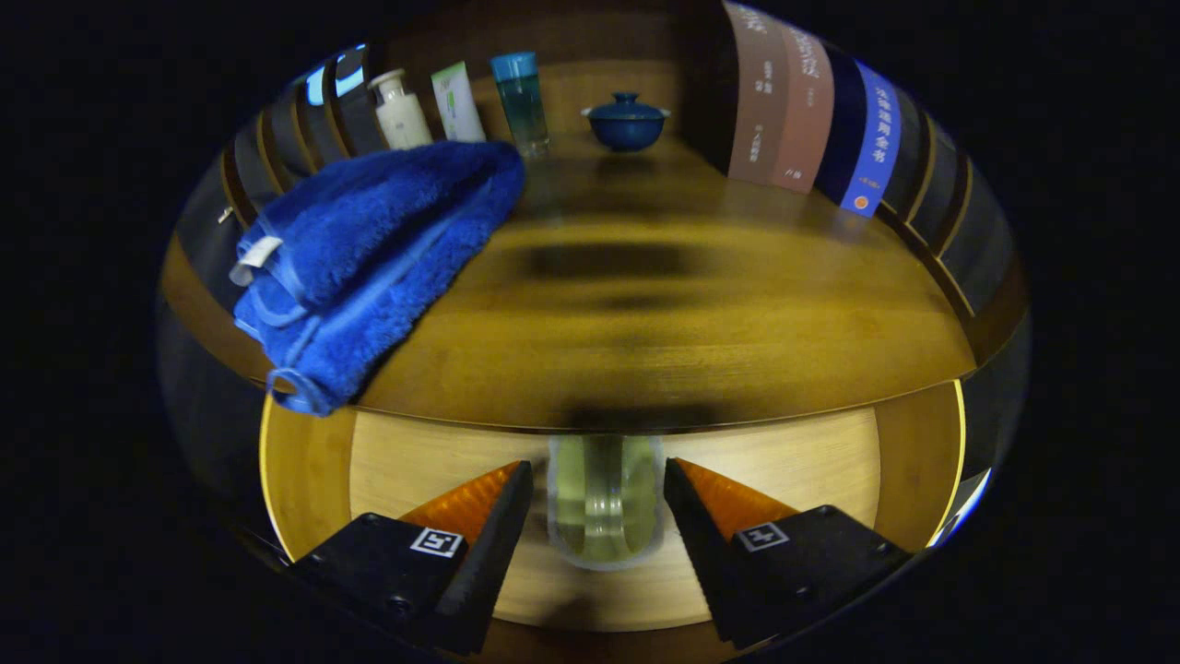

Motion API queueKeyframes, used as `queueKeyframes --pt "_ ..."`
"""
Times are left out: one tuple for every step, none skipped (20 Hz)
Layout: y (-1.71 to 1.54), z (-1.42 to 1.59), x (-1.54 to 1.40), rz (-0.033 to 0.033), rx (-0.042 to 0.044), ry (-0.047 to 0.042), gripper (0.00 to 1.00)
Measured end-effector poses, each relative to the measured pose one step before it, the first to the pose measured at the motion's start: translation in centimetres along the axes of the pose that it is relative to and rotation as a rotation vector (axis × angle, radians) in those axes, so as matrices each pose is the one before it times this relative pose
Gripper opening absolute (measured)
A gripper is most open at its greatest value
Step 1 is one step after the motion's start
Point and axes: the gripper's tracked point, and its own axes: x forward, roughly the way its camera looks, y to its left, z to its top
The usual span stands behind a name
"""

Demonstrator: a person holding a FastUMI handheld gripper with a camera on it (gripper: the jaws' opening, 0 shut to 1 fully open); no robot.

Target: Pull open the drawer, take out the items inside it, and place them on the countertop above the cabinet.

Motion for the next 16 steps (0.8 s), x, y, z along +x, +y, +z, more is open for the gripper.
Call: queueKeyframes --pt "-0.215 -0.530 0.621 -0.00057 0.00258 0.02650 0.86" --pt "-0.137 -0.204 0.583 0.00405 0.01372 0.00960 0.77" --pt "-0.324 -0.005 0.140 -0.01182 0.00718 -0.00067 0.68" --pt "-0.583 0.440 -0.020 -0.01458 0.00786 -0.01429 0.59" --pt "0.126 0.590 -0.337 0.01017 0.00671 -0.01490 0.50" --pt "-0.014 -0.268 0.373 0.00623 -0.00295 -0.00856 0.41" --pt "-0.046 0.046 -0.315 -0.00659 -0.01221 0.00761 0.32" --pt "0.105 -0.326 0.351 0.00021 -0.01486 0.00854 0.23" --pt "0.054 0.145 -0.195 -0.00364 -0.01138 -0.00268 0.23" --pt "0.110 -0.097 0.088 0.00226 -0.00646 0.00179 0.23" --pt "0.084 -0.033 -0.159 0.00305 0.00069 -0.00313 0.23" --pt "0.108 -0.152 -0.276 0.00720 0.00236 -0.00139 0.23" --pt "-0.115 -0.225 -0.338 -0.00056 -0.00058 -0.00189 0.23" --pt "-0.025 -0.111 -0.564 0.00169 0.00366 -0.00998 0.23" --pt "0.102 0.273 -0.762 0.00587 0.01035 -0.02660 0.22" --pt "-0.080 0.391 -1.038 -0.00050 0.00521 -0.02660 0.23"
